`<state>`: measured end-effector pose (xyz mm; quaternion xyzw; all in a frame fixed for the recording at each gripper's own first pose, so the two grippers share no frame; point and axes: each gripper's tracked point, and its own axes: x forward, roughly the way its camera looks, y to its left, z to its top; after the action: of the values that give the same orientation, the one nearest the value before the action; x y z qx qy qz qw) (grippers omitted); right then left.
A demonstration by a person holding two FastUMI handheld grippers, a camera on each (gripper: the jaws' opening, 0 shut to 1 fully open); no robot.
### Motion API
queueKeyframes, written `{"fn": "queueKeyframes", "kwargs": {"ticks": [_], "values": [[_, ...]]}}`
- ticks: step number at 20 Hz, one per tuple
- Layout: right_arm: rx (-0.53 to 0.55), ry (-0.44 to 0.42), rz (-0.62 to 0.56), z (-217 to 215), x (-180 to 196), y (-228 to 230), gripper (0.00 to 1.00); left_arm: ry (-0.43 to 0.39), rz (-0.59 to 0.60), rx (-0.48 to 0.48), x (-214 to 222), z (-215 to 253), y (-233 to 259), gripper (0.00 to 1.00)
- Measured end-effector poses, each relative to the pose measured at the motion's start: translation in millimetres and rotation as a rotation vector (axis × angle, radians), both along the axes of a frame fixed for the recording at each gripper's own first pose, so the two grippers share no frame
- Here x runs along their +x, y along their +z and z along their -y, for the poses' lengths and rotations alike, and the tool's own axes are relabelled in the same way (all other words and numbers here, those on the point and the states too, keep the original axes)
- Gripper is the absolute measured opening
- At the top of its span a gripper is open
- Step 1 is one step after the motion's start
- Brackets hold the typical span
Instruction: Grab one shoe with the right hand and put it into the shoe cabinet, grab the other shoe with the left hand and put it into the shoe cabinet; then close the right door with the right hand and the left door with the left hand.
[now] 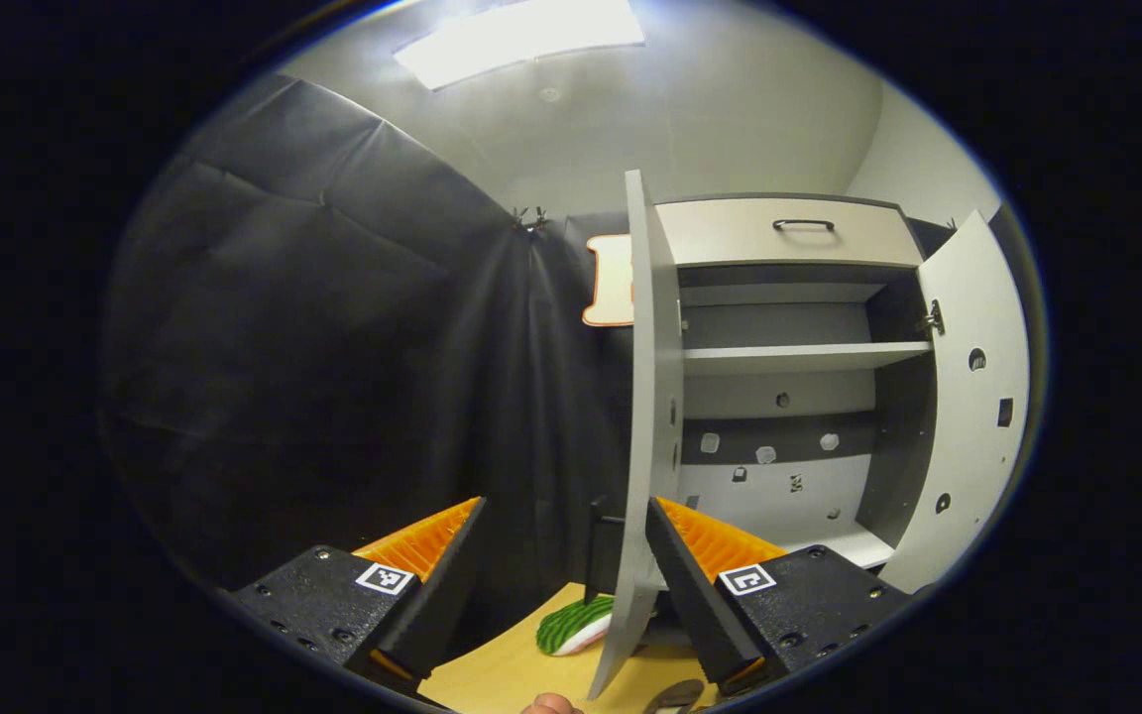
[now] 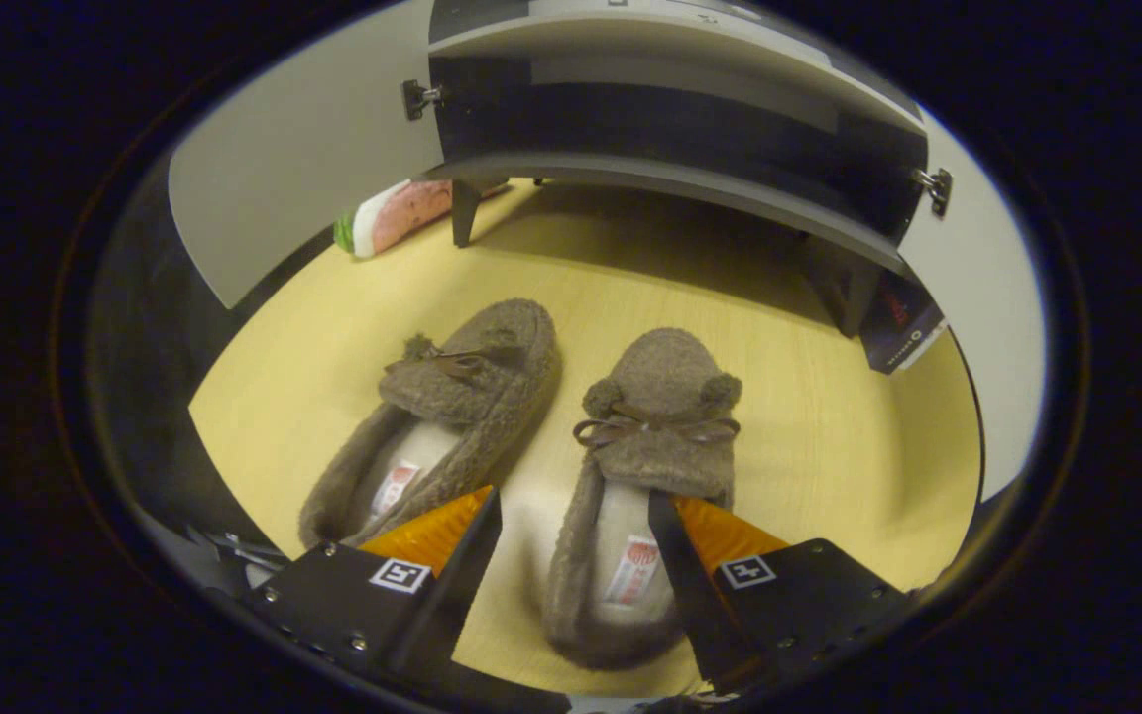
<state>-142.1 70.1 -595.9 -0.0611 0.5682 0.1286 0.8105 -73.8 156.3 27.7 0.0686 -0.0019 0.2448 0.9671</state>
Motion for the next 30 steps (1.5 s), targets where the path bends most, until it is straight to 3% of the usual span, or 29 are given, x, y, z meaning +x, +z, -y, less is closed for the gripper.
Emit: {"fn": "queueKeyframes", "kwargs": {"ticks": [1,3,4,5,6,7,8,9,10,11,13,19,24,30], "values": [[-0.029,0.006,0.004,3,4,-4,0.90,0.024,-0.005,0.009,-4,-5,0,0.96],[-0.083,0.013,-0.018,11,8,-28,0.72,0.069,-0.014,0.023,-14,-15,1,0.92],[-0.085,0.023,0.011,10,14,-21,0.61,0.088,-0.018,0.026,-18,-19,1,0.96],[-0.126,0.048,0.011,15,15,-31,0.57,0.106,-0.022,0.027,-22,-22,0,0.96],[-0.122,0.057,0.045,15,16,7,0.55,0.119,-0.024,0.025,-24,-24,-1,0.92],[-0.142,0.072,0.044,16,18,-29,0.42,0.128,-0.026,0.021,-28,-25,-3,0.92],[-0.147,0.080,0.057,15,17,-24,0.29,0.133,-0.028,0.017,-29,-25,-4,0.92],[-0.153,0.062,0.073,12,18,-20,0.30,0.137,-0.028,0.015,-31,-25,-4,0.96],[-0.150,0.052,0.070,11,17,-20,0.10,0.139,-0.029,0.017,-32,-25,-4,0.96],[-0.143,0.038,0.069,12,18,-15,0.05,0.140,-0.027,0.018,-32,-24,-3,0.96],[-0.115,0.008,0.088,15,24,-2,0.10,0.133,-0.023,0.016,-32,-22,-3,0.92],[-0.053,-0.072,0.214,40,55,68,0.10,0.080,-0.034,-0.010,-22,-9,-13,0.96],[-0.001,-0.112,0.422,50,108,168,0.10,0.040,-0.028,-0.039,-11,-2,-18,0.92],[0.062,-0.116,0.688,53,182,303,0.09,0.031,-0.030,-0.057,-6,-6,-26,0.96]]}}
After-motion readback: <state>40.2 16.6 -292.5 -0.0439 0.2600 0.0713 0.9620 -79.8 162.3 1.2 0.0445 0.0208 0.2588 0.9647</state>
